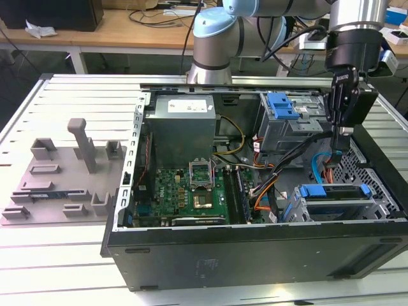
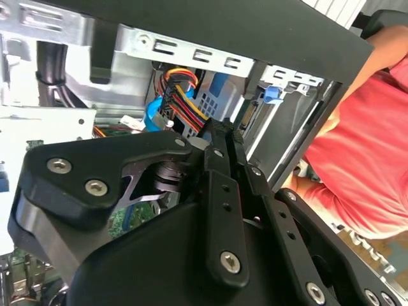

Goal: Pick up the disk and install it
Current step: 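Insert the first disk wire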

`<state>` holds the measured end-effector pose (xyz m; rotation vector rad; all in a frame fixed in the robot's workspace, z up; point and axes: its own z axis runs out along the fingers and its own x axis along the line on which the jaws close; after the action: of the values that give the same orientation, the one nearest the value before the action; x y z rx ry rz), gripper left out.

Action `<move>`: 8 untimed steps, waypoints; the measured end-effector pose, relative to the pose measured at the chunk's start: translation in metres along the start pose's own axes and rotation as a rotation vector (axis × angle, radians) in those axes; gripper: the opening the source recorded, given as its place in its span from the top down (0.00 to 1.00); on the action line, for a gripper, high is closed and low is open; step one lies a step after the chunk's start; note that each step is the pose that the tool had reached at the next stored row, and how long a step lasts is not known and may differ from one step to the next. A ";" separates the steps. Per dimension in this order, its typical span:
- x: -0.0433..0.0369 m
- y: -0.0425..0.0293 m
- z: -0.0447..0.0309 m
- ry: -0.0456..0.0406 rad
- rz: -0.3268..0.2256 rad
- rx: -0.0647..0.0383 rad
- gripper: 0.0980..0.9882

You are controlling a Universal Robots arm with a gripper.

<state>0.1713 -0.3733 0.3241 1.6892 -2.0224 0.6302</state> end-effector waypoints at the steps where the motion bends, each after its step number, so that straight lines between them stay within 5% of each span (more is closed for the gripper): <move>1: 0.0020 -0.0003 0.0002 -0.0048 0.000 -0.001 0.92; 4: 0.0095 -0.0016 0.0004 -0.0248 -0.001 -0.004 0.92; 8: 0.0229 -0.0039 0.0020 -0.0726 -0.003 -0.012 0.92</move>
<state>0.1713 -0.3931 0.3363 1.7307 -2.0690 0.5621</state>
